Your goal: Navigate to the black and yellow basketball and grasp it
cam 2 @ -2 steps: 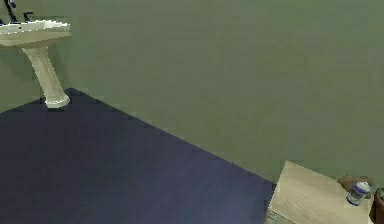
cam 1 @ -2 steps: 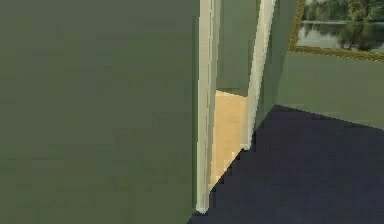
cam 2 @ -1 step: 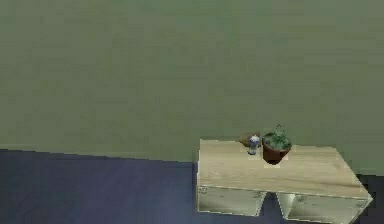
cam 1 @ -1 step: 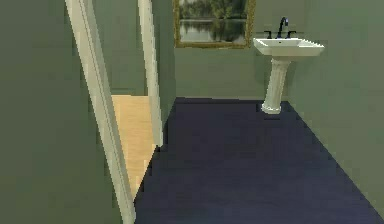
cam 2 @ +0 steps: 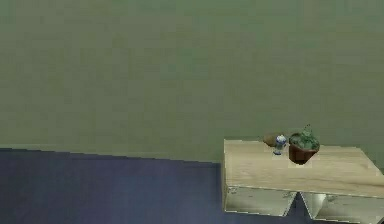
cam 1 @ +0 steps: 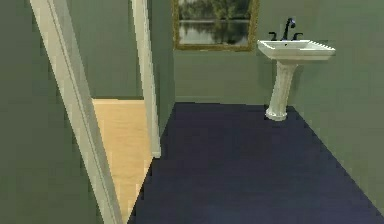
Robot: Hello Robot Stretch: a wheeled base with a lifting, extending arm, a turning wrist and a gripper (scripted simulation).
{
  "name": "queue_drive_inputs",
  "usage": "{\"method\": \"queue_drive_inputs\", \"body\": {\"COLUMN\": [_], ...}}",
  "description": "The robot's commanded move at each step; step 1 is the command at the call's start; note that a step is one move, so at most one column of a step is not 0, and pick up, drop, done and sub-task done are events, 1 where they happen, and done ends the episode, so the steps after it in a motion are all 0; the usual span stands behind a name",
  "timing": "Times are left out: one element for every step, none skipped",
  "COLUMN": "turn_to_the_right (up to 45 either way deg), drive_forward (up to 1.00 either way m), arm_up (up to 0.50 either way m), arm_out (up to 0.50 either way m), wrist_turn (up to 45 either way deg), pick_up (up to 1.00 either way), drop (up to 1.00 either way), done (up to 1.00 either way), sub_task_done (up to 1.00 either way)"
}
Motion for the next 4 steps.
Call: {"method": "queue_drive_inputs", "body": {"turn_to_the_right": [-6.0,0.0,-30.0,0.0], "drive_forward": [0.00,0.95,0.00,0.30], "arm_up": [0.00,0.00,0.00,0.00], "arm_out": [0.00,0.00,0.00,0.00], "wrist_turn": [0.0,0.0,0.0,0.0], "pick_up": [0.00,0.00,0.00,0.00], "drop": [0.00,0.00,0.00,0.00], "done": [0.00,0.00,0.00,0.00], "sub_task_done": [0.00,0.00,0.00,0.00]}}
